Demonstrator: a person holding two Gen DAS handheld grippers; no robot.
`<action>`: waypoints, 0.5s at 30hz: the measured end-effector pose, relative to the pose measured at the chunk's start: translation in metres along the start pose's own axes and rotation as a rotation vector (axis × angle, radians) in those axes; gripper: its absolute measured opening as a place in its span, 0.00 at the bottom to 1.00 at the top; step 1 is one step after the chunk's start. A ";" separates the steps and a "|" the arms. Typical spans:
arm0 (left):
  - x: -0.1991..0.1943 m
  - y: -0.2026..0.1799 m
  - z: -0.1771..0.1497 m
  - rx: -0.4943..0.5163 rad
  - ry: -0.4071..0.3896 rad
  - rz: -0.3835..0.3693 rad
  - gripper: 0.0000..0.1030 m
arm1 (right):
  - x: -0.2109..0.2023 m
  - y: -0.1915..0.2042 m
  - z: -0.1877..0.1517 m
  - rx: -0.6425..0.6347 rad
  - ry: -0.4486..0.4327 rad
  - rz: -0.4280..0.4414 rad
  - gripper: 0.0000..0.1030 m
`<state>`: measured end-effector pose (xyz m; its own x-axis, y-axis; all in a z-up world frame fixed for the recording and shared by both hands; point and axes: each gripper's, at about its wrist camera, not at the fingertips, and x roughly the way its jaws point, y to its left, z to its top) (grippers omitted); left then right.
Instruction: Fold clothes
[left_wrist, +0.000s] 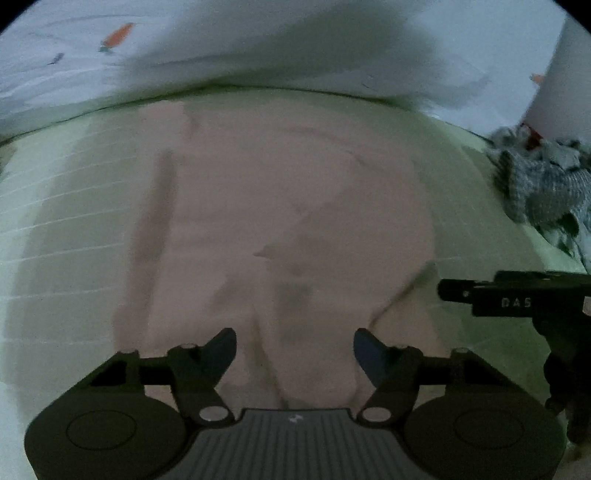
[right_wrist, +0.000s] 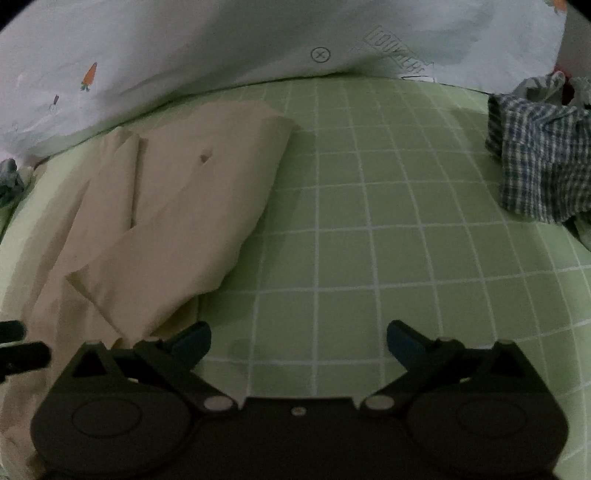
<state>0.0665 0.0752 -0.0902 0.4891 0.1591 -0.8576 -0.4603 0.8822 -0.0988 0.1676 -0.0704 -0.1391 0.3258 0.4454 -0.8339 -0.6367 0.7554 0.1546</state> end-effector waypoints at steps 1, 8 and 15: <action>0.005 -0.004 0.002 0.009 0.000 0.001 0.64 | 0.000 0.001 0.000 -0.011 -0.001 -0.002 1.00; 0.024 0.001 0.009 0.030 -0.005 0.044 0.11 | -0.004 0.011 -0.011 -0.098 0.005 -0.056 1.00; -0.001 0.020 0.019 -0.004 -0.080 -0.025 0.05 | -0.008 0.018 -0.020 -0.074 0.017 -0.108 1.00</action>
<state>0.0712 0.1012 -0.0818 0.5581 0.1718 -0.8118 -0.4501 0.8846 -0.1222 0.1394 -0.0700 -0.1403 0.3835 0.3549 -0.8526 -0.6487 0.7607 0.0248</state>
